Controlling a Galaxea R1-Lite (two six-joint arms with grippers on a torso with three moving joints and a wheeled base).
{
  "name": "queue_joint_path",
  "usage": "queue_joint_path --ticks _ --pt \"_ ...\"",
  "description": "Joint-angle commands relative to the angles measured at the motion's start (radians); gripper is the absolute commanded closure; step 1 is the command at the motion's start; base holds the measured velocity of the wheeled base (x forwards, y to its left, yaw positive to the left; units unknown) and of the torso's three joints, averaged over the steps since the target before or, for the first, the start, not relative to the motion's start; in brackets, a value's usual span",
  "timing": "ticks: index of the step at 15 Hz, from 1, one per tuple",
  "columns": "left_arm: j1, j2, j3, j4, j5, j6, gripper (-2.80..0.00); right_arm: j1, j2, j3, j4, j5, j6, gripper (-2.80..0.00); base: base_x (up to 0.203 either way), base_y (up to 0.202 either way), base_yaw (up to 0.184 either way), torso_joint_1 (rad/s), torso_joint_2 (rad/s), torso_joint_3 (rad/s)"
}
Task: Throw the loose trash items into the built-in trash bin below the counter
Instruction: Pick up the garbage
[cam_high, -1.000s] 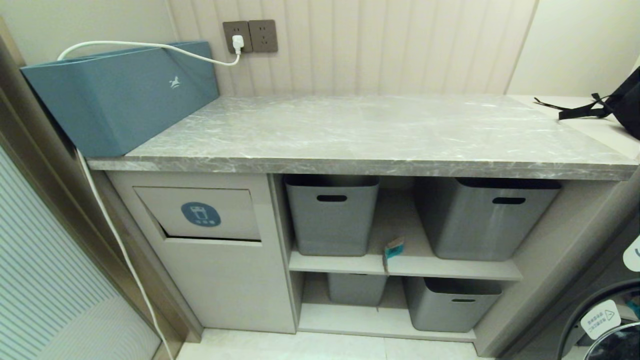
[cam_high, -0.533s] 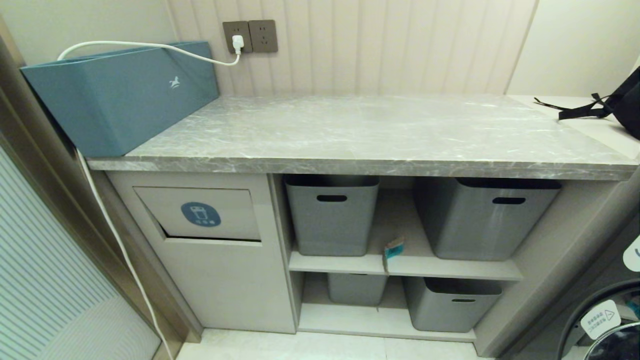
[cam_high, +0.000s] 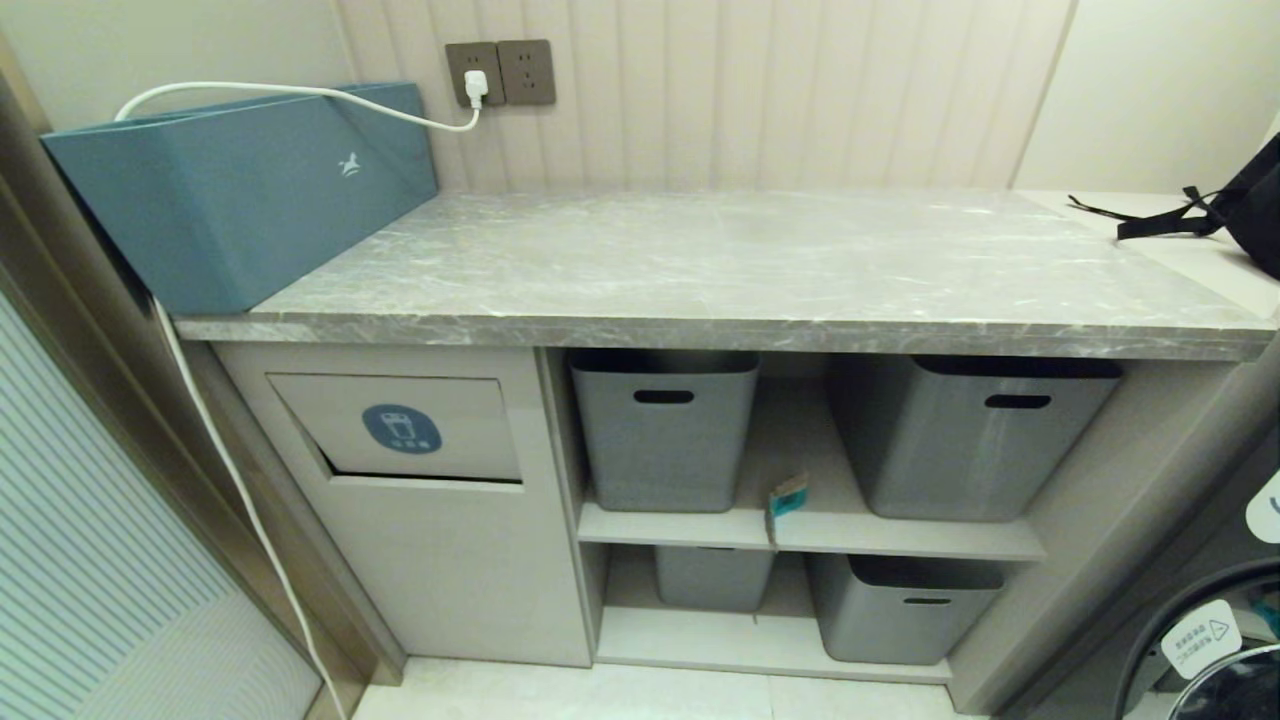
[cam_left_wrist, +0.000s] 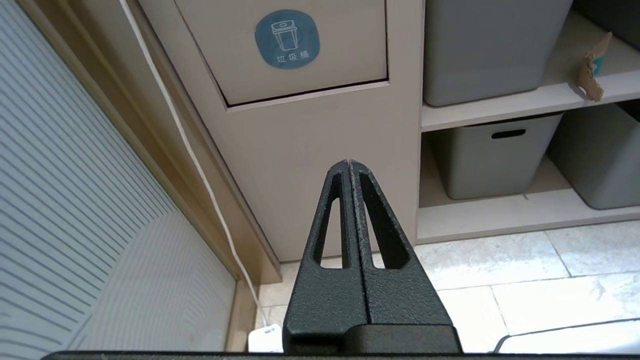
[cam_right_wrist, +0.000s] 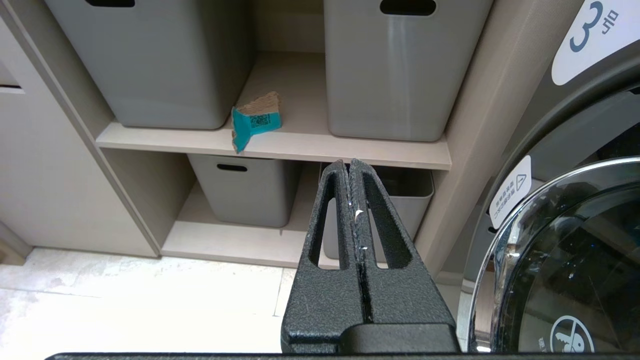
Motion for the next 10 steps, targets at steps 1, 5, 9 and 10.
queue_joint_path --ticks 1,5,9,10 --pt "-0.002 0.000 -0.001 0.001 -0.003 0.004 0.00 0.000 -0.002 0.000 0.000 0.000 0.000 0.00 0.000 0.000 0.000 0.000 0.00 0.000" --pt "-0.002 0.000 0.000 -0.007 -0.003 0.004 0.00 0.000 -0.002 0.002 0.001 0.002 -0.003 0.00 0.000 0.000 0.000 0.000 0.00 0.000" --pt "-0.003 0.000 0.000 -0.007 -0.003 0.006 0.00 0.000 0.000 0.000 0.001 0.005 -0.014 0.00 0.000 0.000 0.000 0.000 0.00 0.000" --pt "-0.002 0.000 0.000 -0.007 -0.003 0.006 0.00 0.000 -0.002 0.001 0.001 0.005 -0.015 0.00 0.000 0.000 0.000 0.000 0.00 0.000"
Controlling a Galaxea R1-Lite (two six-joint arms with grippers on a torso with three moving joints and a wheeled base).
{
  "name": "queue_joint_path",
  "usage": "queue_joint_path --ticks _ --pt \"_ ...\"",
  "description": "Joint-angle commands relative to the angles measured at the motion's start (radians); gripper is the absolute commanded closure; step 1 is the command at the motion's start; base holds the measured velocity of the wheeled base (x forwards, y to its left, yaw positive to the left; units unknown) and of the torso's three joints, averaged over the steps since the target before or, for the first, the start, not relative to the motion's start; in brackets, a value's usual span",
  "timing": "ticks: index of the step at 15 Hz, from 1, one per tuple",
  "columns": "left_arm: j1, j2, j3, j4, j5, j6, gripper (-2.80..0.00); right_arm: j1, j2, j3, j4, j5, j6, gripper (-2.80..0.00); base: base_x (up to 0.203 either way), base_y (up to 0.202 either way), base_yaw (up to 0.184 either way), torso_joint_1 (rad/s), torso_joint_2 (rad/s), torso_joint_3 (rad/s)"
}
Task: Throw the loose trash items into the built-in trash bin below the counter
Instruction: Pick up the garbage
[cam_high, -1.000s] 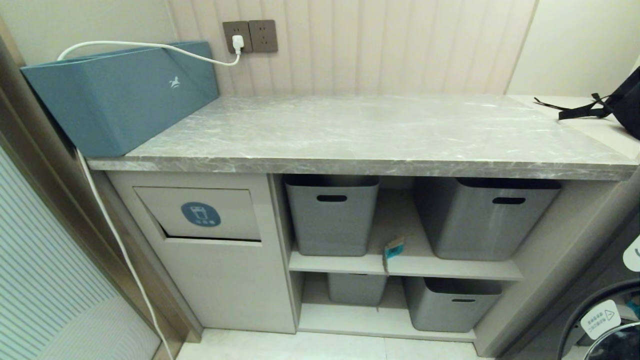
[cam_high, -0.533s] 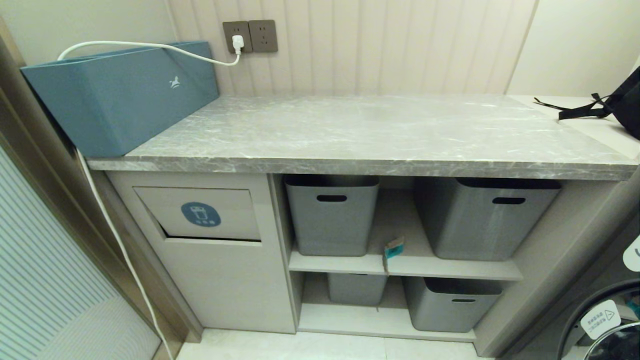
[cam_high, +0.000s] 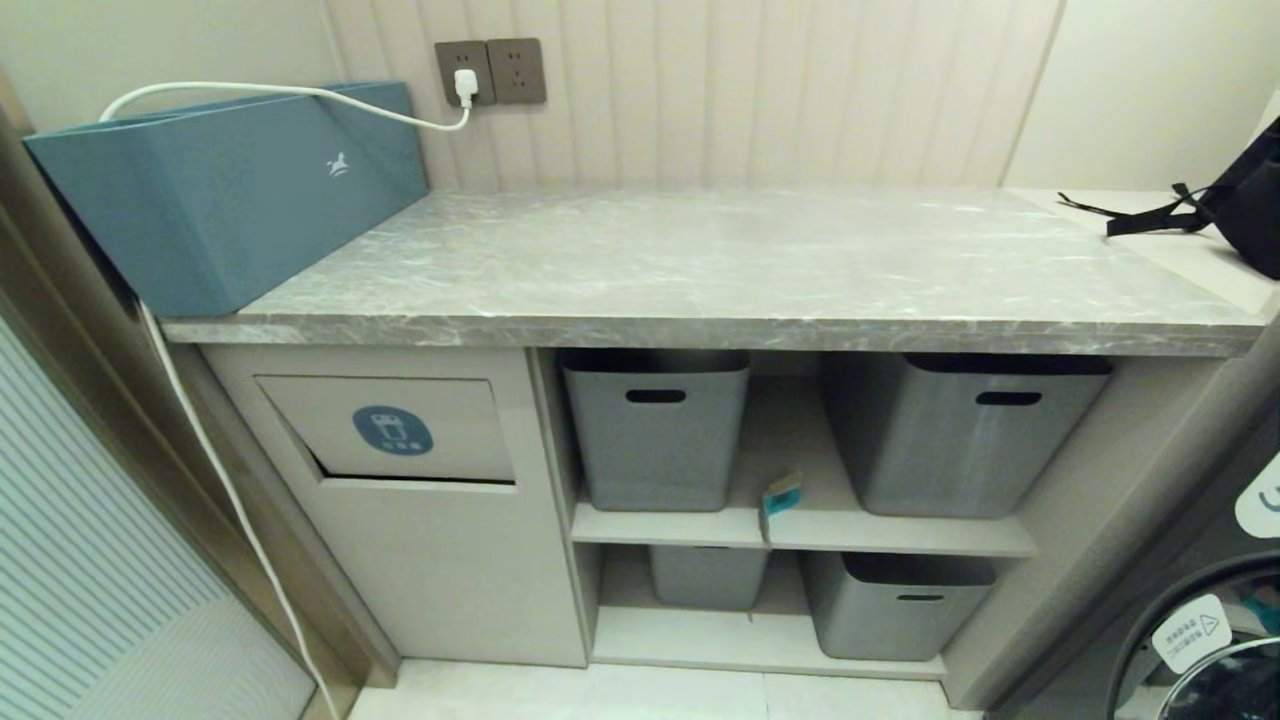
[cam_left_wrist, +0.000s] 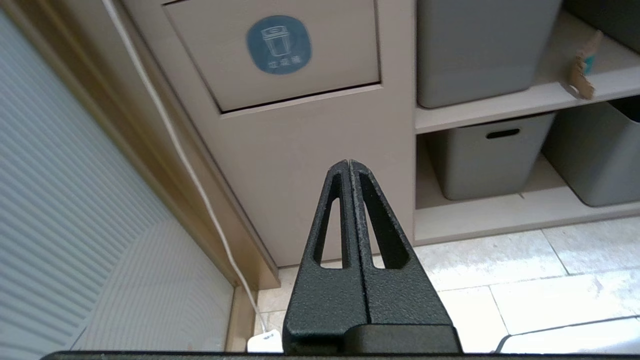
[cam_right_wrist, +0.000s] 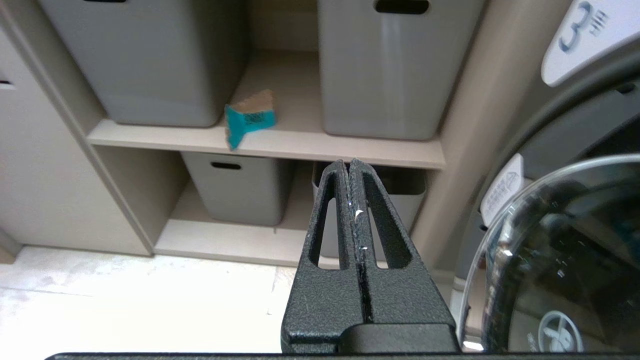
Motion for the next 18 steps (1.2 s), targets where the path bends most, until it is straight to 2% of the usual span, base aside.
queue_joint_path --ticks 1,15,18 --pt "0.000 0.000 0.000 -0.001 0.000 0.002 0.00 0.000 0.000 0.000 -0.001 0.001 -0.001 0.00 0.000 0.000 0.000 0.000 0.00 0.000" --pt "0.001 0.000 0.000 -0.001 0.000 0.003 0.00 0.000 -0.001 0.001 -0.001 0.004 -0.004 0.00 -0.007 -0.004 -0.020 0.000 0.00 0.001" --pt "-0.001 0.000 0.000 -0.001 0.000 0.003 0.00 0.000 -0.002 0.000 -0.001 0.004 -0.004 0.00 -0.011 -0.001 -0.104 0.005 0.00 0.002"
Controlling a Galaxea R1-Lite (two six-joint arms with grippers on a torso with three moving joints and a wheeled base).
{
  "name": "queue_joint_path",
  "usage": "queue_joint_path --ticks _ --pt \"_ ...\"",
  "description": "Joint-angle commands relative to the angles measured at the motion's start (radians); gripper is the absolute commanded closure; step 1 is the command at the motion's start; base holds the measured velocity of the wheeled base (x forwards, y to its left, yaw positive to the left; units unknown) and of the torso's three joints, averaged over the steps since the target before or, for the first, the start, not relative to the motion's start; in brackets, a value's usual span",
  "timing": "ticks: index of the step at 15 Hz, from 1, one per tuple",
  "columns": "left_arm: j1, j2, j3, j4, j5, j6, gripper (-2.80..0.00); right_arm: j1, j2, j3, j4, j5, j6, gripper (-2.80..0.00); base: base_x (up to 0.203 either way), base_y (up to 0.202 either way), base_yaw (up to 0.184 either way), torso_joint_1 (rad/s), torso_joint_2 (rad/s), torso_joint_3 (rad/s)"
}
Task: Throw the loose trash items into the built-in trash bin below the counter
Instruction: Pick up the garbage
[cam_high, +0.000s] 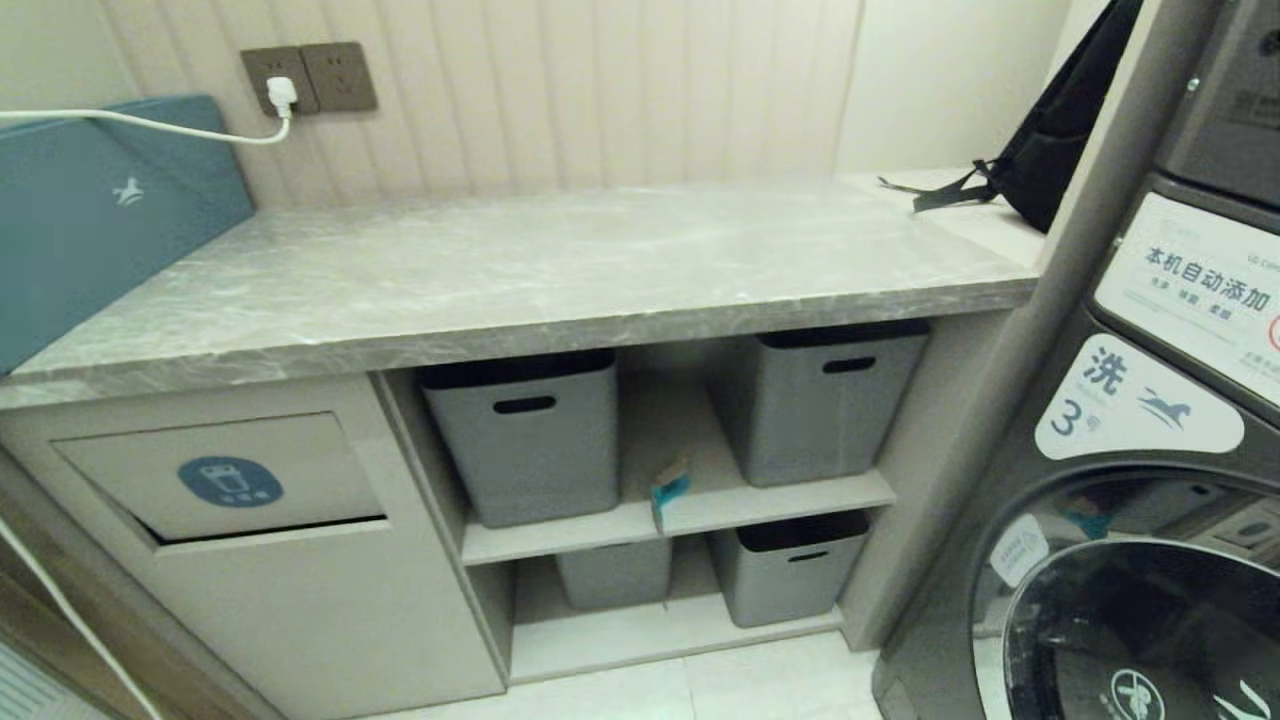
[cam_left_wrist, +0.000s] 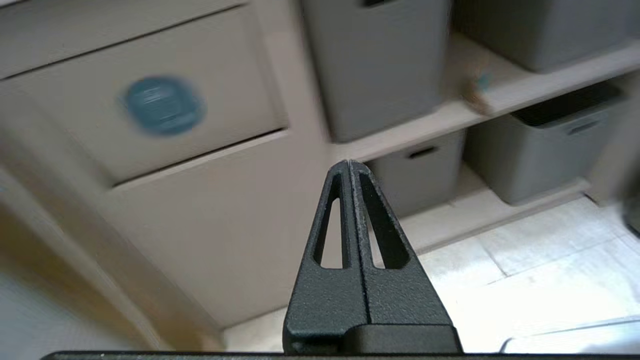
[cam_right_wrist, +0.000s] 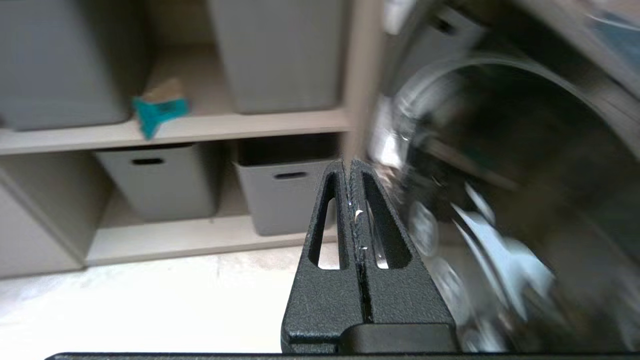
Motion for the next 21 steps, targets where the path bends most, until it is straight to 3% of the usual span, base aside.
queue_joint_path --ticks 1,9,21 --pt "-0.001 0.000 0.000 0.001 -0.001 0.001 0.00 0.001 0.000 0.002 0.001 0.000 0.000 0.00 0.018 0.019 -0.182 0.002 0.00 0.005" --pt "0.000 -0.001 0.000 0.001 -0.001 0.001 0.00 0.001 0.000 0.000 0.001 -0.001 0.004 0.00 0.000 0.006 -0.144 0.000 0.00 0.002" --pt "0.000 -0.001 0.000 0.004 0.004 -0.025 0.00 0.001 0.000 0.000 0.001 -0.007 0.020 0.00 0.000 0.000 0.000 0.000 0.00 0.000"
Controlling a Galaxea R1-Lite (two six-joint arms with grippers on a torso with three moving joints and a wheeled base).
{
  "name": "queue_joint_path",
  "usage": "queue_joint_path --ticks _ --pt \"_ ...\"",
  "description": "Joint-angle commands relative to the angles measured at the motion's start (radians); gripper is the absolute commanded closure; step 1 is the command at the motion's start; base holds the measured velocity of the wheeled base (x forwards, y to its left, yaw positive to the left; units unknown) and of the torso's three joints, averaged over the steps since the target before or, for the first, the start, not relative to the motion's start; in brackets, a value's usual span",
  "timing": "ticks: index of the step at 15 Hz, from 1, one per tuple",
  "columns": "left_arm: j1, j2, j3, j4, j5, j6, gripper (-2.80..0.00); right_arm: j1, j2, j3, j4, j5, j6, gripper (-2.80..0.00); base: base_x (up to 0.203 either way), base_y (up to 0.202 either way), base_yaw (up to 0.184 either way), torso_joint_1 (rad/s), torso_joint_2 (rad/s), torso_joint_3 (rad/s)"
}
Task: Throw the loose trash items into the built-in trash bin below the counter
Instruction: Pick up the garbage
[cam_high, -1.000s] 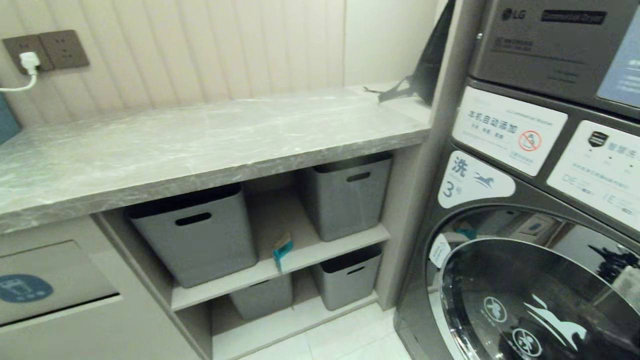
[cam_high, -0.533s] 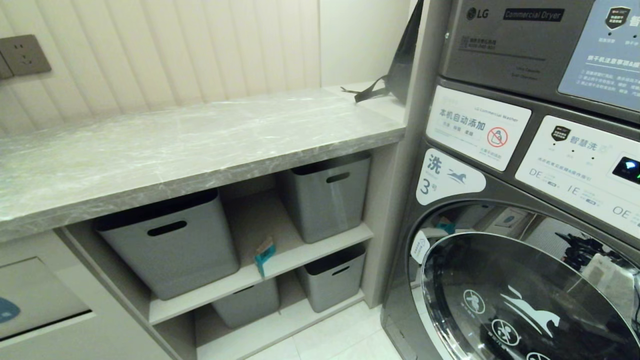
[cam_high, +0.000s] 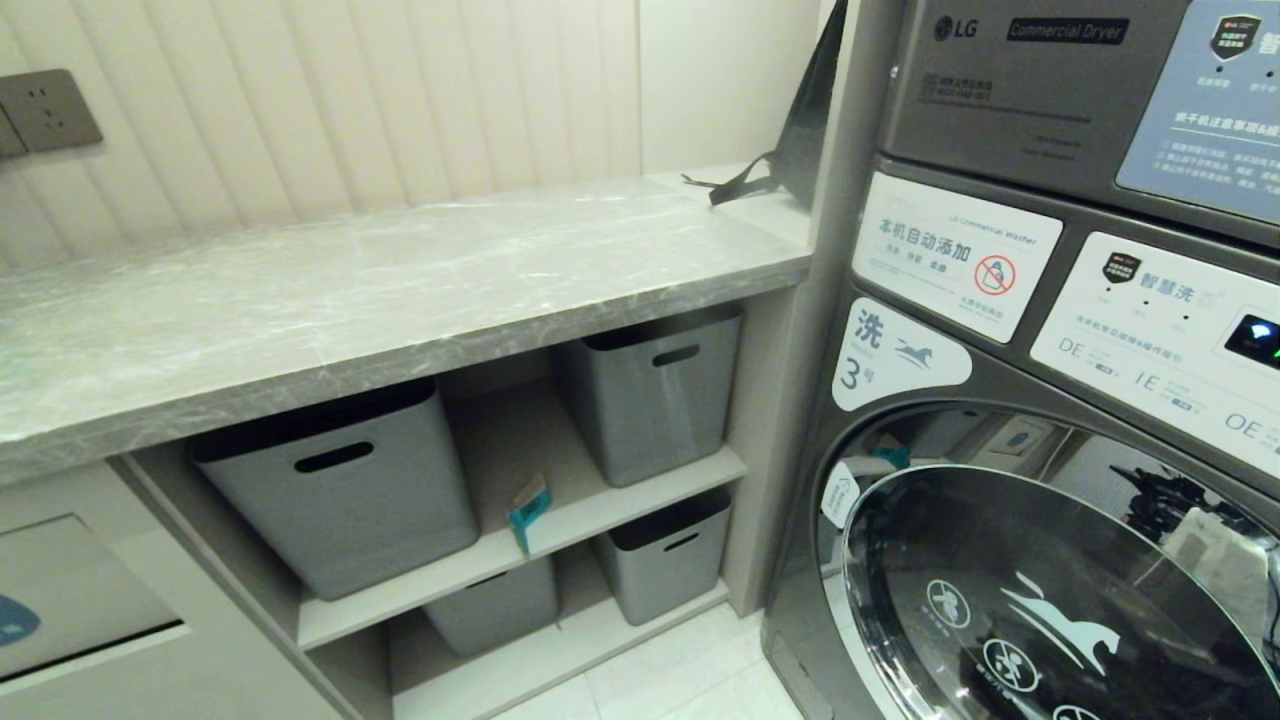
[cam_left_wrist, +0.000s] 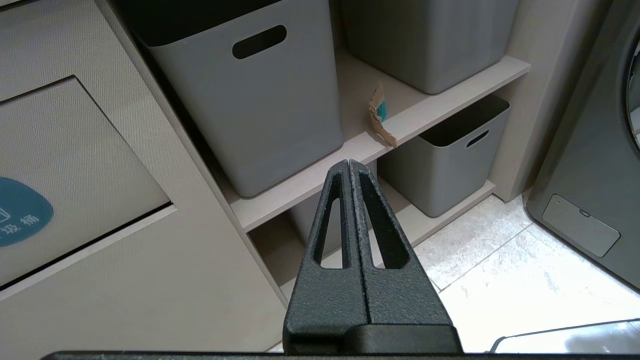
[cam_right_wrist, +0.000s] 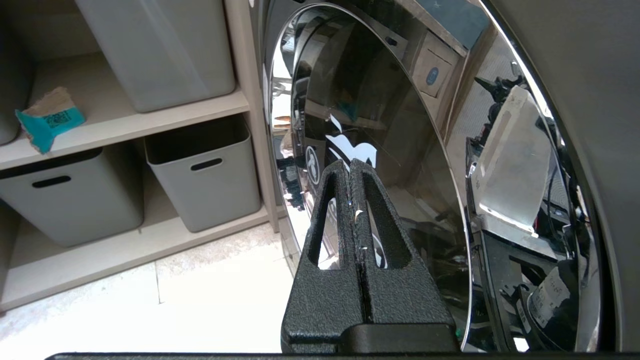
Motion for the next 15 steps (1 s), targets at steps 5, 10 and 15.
queue_joint_path --ticks 5,10,15 --pt "0.000 -0.001 0.000 -0.001 -0.002 0.005 0.00 0.000 -0.002 0.000 0.000 0.000 -0.001 0.00 0.000 0.000 0.000 0.000 0.00 0.000" --pt "0.000 0.019 0.000 -0.002 -0.005 0.015 0.00 0.000 -0.002 0.000 0.000 0.000 -0.001 0.00 0.000 0.000 0.000 0.000 0.00 0.000" --pt "-0.006 0.168 0.000 -0.002 -0.005 0.034 0.00 0.000 -0.001 0.000 0.000 0.000 -0.001 0.00 0.000 0.000 0.000 0.000 0.00 0.000"
